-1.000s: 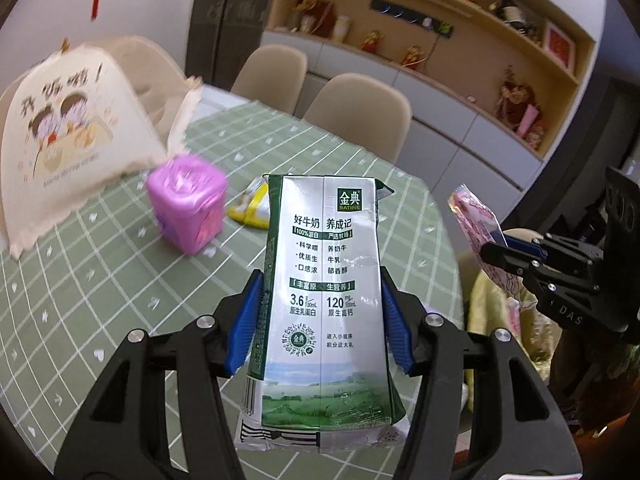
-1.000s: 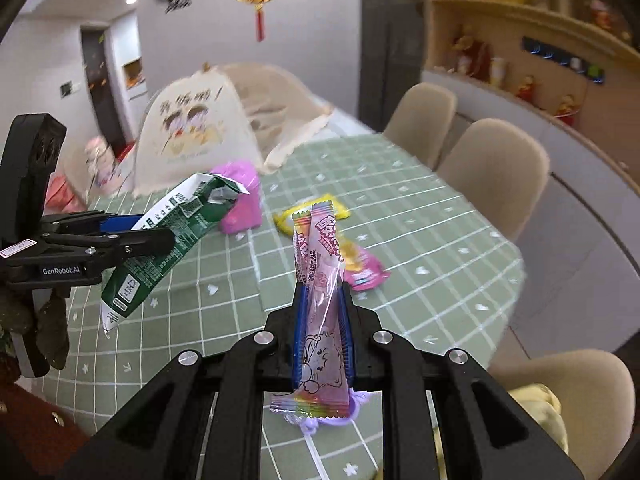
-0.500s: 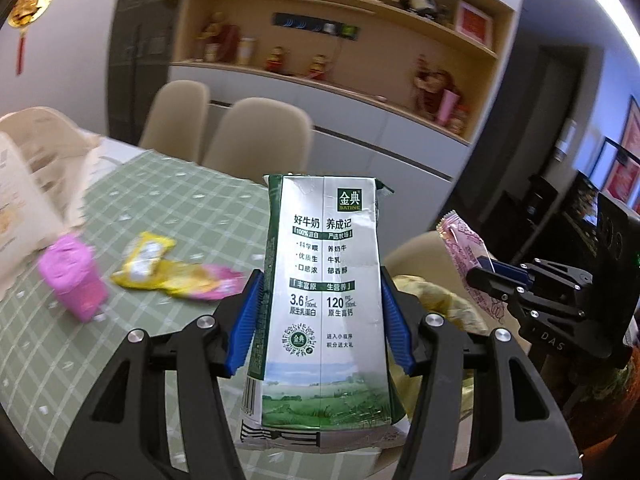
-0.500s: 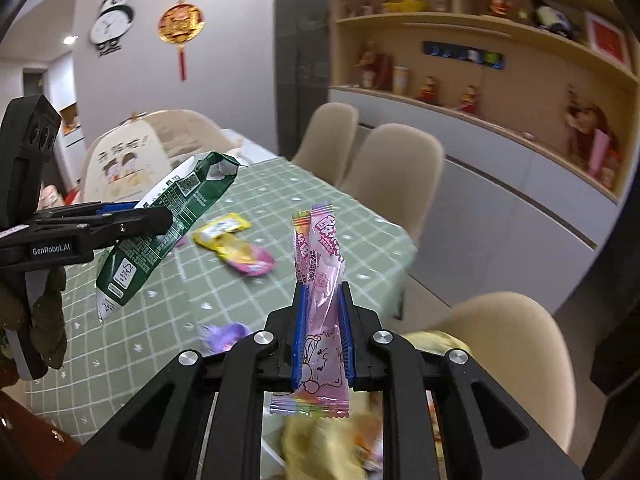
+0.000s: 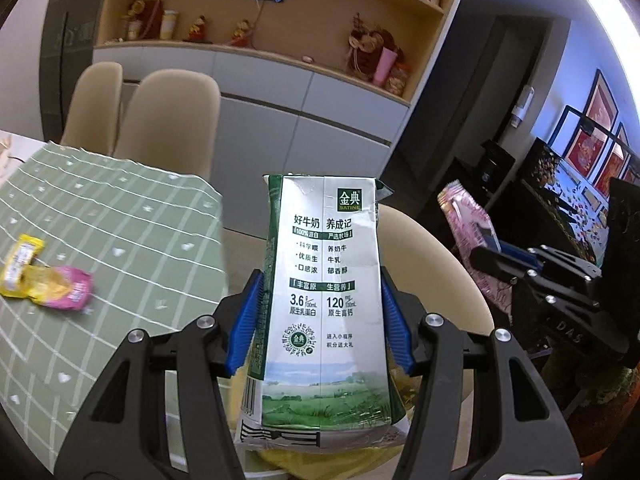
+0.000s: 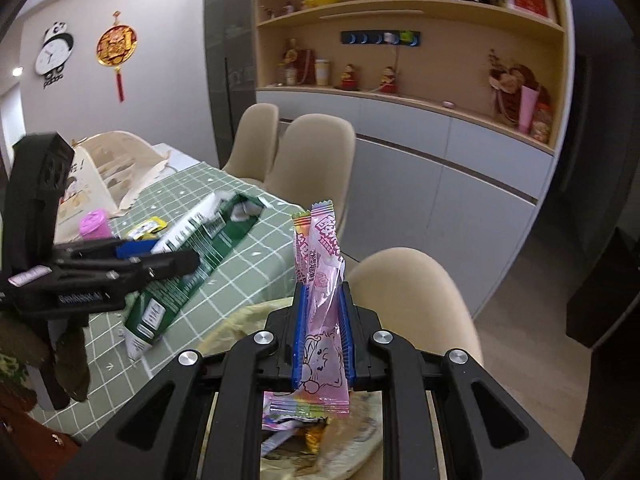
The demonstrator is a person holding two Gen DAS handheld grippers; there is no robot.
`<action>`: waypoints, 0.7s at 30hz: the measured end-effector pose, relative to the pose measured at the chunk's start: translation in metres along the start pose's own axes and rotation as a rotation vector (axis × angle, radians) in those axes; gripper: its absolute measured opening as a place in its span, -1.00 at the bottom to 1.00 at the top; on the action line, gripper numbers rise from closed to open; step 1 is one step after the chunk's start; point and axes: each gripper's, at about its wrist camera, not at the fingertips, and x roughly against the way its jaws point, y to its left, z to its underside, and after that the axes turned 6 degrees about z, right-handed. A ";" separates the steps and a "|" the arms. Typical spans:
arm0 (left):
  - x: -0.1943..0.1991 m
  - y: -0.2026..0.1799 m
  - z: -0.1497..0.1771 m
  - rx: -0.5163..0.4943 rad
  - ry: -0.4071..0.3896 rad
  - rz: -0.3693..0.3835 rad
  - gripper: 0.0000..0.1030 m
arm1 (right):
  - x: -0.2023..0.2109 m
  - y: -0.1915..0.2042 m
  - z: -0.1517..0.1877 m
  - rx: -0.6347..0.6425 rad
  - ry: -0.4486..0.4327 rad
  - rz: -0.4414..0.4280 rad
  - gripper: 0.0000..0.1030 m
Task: Collect trash
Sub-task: 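Open the left gripper to drop the carton while the right gripper releases the candy stick inside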
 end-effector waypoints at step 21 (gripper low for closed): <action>-0.041 0.012 0.022 0.102 0.062 0.045 0.12 | -0.025 -0.030 0.026 -0.057 0.061 -0.024 -0.69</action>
